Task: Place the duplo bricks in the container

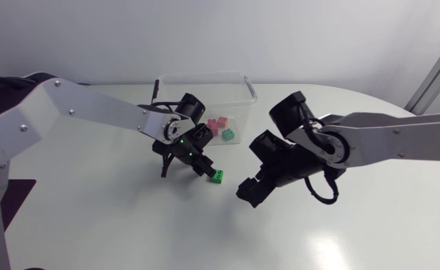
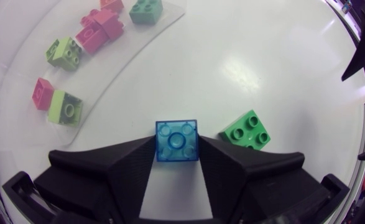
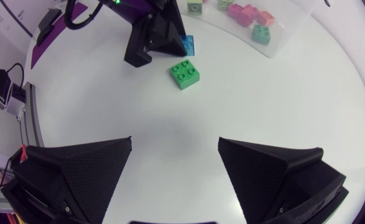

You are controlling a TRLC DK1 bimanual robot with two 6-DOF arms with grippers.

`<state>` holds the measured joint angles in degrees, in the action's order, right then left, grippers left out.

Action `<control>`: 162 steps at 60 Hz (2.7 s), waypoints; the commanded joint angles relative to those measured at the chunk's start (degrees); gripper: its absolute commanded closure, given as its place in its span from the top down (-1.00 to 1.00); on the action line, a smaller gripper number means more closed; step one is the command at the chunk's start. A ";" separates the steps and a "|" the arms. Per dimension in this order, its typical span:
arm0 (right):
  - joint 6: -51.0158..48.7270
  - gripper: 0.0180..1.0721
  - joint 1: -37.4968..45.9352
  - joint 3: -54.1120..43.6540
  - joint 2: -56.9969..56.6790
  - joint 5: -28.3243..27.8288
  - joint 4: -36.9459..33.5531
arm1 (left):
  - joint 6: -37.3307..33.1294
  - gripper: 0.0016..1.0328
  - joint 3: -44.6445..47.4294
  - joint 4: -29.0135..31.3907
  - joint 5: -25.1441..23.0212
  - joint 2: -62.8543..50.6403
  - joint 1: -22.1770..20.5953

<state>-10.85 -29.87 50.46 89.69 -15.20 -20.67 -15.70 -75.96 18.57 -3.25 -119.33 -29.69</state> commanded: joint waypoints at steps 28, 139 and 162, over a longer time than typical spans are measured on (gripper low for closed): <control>-12.53 0.91 0.25 15.55 17.54 -3.87 -0.60 | -0.64 -0.55 4.60 2.17 -1.94 15.00 0.60; -23.86 0.19 -3.88 48.42 41.35 3.25 -29.52 | 6.65 -0.55 -2.87 0.24 -2.12 27.83 8.07; -22.11 -0.45 -4.85 45.61 39.07 5.53 -24.77 | 6.74 -0.55 -2.61 0.24 -2.12 28.89 8.16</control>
<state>-33.50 -34.30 97.91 129.45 -10.39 -46.44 -10.09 -77.95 19.00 -4.71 -91.74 -21.76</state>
